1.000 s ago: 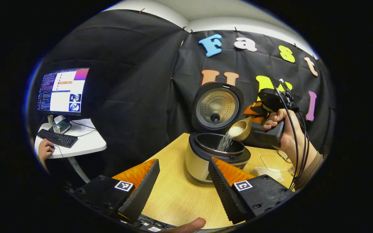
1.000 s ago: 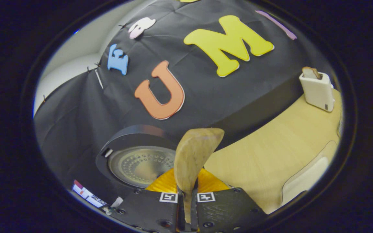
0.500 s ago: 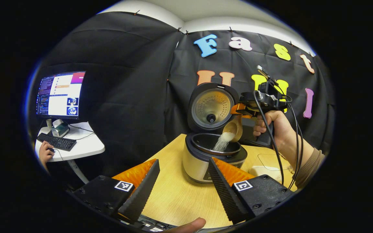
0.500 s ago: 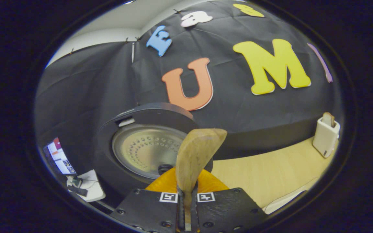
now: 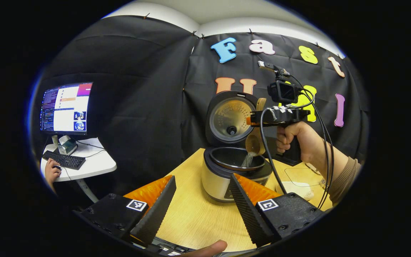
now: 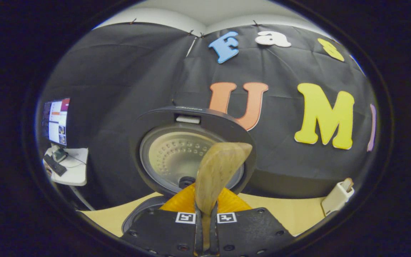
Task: Close the left gripper, press the button to open the rice cooker; take a wooden spoon from the chopstick holder with the right hand, scoop a spoonful of rice and pour it into the rice cooker, then put the wooden spoon back into the chopstick holder.
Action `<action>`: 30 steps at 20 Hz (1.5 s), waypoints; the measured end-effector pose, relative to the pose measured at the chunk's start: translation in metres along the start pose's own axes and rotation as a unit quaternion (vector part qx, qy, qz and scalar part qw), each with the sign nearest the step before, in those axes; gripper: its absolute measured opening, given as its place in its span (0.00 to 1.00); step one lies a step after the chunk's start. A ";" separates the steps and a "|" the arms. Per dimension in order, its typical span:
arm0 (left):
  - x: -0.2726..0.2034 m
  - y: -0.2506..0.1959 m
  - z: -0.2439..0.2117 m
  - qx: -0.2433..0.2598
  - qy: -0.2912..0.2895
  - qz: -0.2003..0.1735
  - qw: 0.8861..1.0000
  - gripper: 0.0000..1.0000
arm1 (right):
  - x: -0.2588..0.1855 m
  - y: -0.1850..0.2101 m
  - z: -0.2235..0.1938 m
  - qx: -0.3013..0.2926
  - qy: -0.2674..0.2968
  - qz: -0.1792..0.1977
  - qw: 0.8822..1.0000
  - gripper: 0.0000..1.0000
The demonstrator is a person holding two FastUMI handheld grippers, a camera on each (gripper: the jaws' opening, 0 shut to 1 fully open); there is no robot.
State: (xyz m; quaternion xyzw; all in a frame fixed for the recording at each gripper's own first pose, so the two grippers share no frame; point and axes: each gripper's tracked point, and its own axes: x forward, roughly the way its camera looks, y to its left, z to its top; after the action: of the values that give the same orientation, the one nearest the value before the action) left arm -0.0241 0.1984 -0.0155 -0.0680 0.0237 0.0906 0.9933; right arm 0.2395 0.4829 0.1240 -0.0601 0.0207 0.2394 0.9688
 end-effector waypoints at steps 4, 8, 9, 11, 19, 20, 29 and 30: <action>0.000 -0.001 0.001 0.002 -0.001 0.000 1.000 0.96 | 0.001 0.006 -0.006 -0.076 0.002 -0.013 0.997 0.06; 0.000 -0.006 0.001 0.005 -0.001 -0.004 1.000 0.96 | -0.006 0.014 -0.002 -0.134 -0.009 -0.019 0.991 0.07; 0.001 -0.007 0.002 0.008 -0.001 -0.004 1.000 0.96 | -0.008 0.016 0.000 -0.138 -0.012 -0.018 0.990 0.07; -0.001 -0.010 0.002 0.011 -0.003 -0.005 1.000 0.96 | -0.013 0.016 0.006 -0.128 -0.020 -0.016 0.991 0.07; -0.005 -0.026 0.010 0.025 -0.016 -0.010 1.000 0.96 | -0.054 -0.058 0.024 -0.117 -0.036 -0.061 0.991 0.07; -0.007 -0.032 0.012 0.026 -0.019 -0.016 0.999 0.97 | -0.061 -0.073 0.024 -0.116 -0.035 -0.069 0.990 0.07; -0.014 -0.044 0.020 0.036 -0.034 -0.013 0.999 1.00 | -0.131 -0.216 0.019 -0.091 -0.035 -0.147 0.984 0.07; -0.014 -0.047 0.019 0.036 -0.033 -0.015 0.999 0.96 | -0.138 -0.232 0.018 -0.087 -0.036 -0.157 0.983 0.07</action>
State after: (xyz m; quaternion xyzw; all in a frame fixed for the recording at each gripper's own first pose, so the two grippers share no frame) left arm -0.0283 0.1529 0.0102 -0.0299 -0.0065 0.0769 0.9966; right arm 0.2263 0.2175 0.1758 -0.1378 -0.0444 0.0876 0.9856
